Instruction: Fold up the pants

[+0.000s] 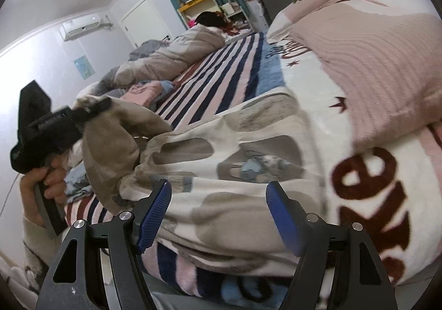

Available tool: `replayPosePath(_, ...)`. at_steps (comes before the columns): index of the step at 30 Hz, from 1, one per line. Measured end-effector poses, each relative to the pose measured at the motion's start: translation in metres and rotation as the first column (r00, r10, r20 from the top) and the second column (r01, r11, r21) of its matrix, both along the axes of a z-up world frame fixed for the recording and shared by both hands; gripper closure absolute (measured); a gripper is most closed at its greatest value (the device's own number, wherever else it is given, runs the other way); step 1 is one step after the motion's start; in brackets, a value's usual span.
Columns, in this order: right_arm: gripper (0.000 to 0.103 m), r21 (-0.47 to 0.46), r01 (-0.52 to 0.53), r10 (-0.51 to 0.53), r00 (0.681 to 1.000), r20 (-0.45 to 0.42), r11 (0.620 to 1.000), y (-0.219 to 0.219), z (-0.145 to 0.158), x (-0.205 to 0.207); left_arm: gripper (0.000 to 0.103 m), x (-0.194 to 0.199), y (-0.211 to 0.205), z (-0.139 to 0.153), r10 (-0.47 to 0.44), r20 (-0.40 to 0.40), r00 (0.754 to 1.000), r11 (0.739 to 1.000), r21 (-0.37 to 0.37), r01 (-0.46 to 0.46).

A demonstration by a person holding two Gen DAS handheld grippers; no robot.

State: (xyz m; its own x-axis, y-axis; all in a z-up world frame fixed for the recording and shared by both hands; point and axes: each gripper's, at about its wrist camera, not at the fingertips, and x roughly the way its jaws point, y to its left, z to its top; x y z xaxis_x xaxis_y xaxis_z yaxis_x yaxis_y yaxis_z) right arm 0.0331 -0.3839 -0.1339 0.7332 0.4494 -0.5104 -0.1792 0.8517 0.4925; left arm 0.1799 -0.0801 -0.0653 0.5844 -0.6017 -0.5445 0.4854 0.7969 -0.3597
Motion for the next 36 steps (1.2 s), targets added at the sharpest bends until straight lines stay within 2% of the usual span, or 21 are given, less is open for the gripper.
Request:
replayPosePath(4, 0.035, 0.013, 0.036, -0.036, 0.999, 0.0, 0.999, -0.021, -0.004, -0.01, 0.093, 0.003, -0.041, -0.033, -0.137, -0.114, 0.984, 0.983, 0.107, 0.149)
replayPosePath(7, 0.035, 0.021, 0.056, -0.056, 0.998, -0.008, 0.998, -0.034, -0.007, -0.012, 0.09, 0.001, -0.058, -0.056, -0.167, -0.169, 0.971, 0.96, 0.196, 0.199)
replayPosePath(8, 0.035, 0.023, 0.06, -0.059, 0.998, -0.01, 0.998, -0.036, -0.008, -0.013, 0.084, 0.002, -0.06, -0.06, -0.174, -0.181, 0.968, 0.956, 0.205, 0.21)
replayPosePath(12, 0.035, 0.026, 0.06, -0.059, 0.998, -0.014, 0.998, -0.04, -0.009, -0.013, 0.056, -0.01, -0.052, -0.055, -0.208, -0.184, 0.961, 0.959, 0.154, 0.237)
replayPosePath(14, 0.035, 0.015, 0.053, -0.053, 0.999, -0.013, 0.998, -0.039, -0.008, -0.013, 0.051, -0.02, -0.042, -0.044, -0.207, -0.166, 0.964, 0.966, 0.124, 0.229)
replayPosePath(17, 0.035, -0.017, 0.03, -0.03, 1.0, -0.001, 0.999, -0.029, 0.0, -0.007, 0.046, -0.038, -0.015, -0.023, -0.186, -0.123, 0.975, 0.978, 0.072, 0.195)
replayPosePath(19, 0.034, -0.051, 0.007, -0.006, 1.0, 0.016, 0.999, -0.017, 0.01, -0.002, 0.046, -0.051, 0.006, -0.012, -0.137, -0.083, 0.987, 0.988, 0.056, 0.142)
replayPosePath(22, 0.03, -0.096, -0.051, 0.056, 0.997, 0.049, 0.994, 0.01, 0.026, 0.012, 0.046, -0.061, 0.05, -0.004, -0.013, -0.04, 0.999, 0.999, 0.045, 0.015)
replayPosePath(26, 0.025, -0.146, -0.147, 0.16, 0.983, 0.086, 0.978, 0.058, 0.045, 0.028, 0.046, -0.064, 0.097, -0.008, 0.146, -0.017, 0.989, 0.988, 0.042, -0.146)
replayPosePath(28, 0.02, -0.191, -0.192, 0.213, 0.972, 0.097, 0.963, 0.087, 0.05, 0.038, 0.046, -0.065, 0.116, -0.013, 0.199, -0.017, 0.98, 0.98, 0.035, -0.198)
replayPosePath(32, 0.02, -0.324, -0.249, 0.283, 0.957, 0.062, 0.913, 0.139, 0.044, 0.06, 0.046, -0.064, 0.138, -0.025, 0.252, -0.029, 0.967, 0.968, 0.016, -0.251)
replayPosePath(36, 0.02, -0.468, -0.229, 0.258, 0.966, -0.002, 0.853, 0.173, 0.022, 0.081, 0.046, -0.062, 0.154, -0.034, 0.266, -0.044, 0.963, 0.963, -0.024, -0.268)
